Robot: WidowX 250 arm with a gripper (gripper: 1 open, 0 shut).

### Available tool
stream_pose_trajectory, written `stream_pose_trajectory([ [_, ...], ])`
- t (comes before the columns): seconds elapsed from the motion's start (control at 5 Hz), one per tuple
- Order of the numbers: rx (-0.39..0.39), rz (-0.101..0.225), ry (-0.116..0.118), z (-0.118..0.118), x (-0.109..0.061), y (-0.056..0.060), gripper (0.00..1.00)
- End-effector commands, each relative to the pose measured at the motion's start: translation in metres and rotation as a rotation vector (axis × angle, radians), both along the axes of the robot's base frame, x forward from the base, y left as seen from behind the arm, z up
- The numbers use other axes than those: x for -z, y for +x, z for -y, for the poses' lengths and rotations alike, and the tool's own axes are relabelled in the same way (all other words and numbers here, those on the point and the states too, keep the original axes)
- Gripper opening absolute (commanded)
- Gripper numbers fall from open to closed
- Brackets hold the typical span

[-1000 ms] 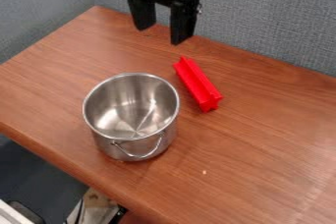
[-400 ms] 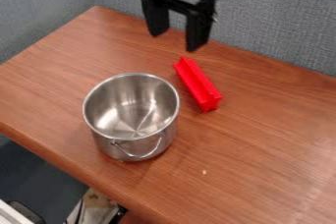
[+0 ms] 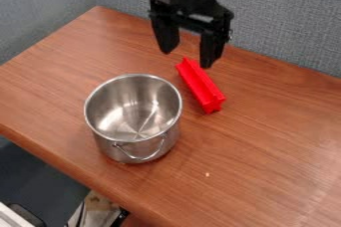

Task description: Move the red object from the metal pot to the table

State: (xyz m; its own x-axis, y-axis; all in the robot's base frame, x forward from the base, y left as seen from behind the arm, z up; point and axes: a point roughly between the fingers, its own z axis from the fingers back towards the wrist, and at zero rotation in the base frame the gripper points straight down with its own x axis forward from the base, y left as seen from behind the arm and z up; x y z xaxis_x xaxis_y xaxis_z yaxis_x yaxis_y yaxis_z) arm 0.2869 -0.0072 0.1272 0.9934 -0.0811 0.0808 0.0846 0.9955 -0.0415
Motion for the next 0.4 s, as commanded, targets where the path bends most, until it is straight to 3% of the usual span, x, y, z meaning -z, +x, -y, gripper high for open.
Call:
stream_pose_trajectory([
  [0.0,-0.075,0.079,-0.006,-0.01,-0.004,0.004,1.0],
  [0.2,-0.054,0.025,-0.009,0.007,-0.028,0.019,1.0],
])
